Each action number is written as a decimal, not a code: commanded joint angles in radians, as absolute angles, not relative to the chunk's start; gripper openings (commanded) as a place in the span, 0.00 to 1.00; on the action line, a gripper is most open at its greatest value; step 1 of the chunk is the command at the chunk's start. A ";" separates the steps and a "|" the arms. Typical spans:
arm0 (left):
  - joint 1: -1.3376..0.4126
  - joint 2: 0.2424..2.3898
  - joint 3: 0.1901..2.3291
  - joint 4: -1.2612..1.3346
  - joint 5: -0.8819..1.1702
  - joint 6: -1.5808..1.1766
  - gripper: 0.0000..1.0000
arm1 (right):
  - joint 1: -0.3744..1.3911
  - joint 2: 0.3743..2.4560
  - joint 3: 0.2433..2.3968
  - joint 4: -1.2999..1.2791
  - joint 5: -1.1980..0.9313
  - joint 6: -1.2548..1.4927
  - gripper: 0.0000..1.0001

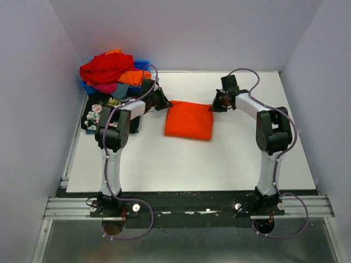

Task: Fold and stack the t-shirts
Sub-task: Put the neatly folded tshirt into the corner of the board with both arms

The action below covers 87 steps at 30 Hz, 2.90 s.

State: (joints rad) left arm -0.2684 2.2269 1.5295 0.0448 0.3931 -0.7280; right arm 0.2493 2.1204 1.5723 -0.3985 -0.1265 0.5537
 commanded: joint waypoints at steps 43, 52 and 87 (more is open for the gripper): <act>0.455 1.287 1.289 -0.525 -0.038 -0.549 0.00 | 0.890 2.147 2.087 -0.235 -0.066 0.532 0.01; 0.509 1.356 1.212 -0.393 -0.078 -0.598 0.00 | 0.913 2.318 2.217 -0.207 -0.057 0.572 0.01; 0.405 1.990 1.595 -0.201 0.110 -0.654 0.63 | 0.764 2.643 2.450 -0.052 -0.054 0.680 0.77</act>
State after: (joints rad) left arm 0.4164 1.9835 1.5494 -0.2161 0.1455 -0.6605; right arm 0.7807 2.6858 2.4859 -0.0925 -0.0681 0.6998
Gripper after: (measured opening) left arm 0.572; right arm 0.756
